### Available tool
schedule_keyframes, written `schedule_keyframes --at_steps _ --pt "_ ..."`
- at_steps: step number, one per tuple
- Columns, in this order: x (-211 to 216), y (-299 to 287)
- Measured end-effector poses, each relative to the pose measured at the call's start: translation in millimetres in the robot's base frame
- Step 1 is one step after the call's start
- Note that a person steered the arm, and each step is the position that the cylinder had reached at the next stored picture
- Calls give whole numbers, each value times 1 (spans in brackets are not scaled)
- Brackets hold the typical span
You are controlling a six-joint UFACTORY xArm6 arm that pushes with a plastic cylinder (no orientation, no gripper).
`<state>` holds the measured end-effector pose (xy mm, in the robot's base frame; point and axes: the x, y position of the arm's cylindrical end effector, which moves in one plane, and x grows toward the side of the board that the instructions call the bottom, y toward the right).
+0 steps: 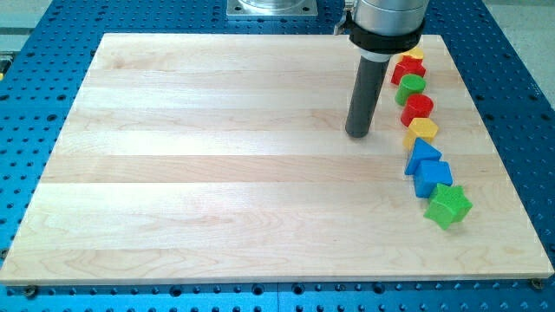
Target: Point your arm on top of the heart
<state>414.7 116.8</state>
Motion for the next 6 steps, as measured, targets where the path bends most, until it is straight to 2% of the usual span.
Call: schedule_keyframes --at_steps 3,4,6 --pt "-2 0" --pt "-24 0" --pt "-138 11"
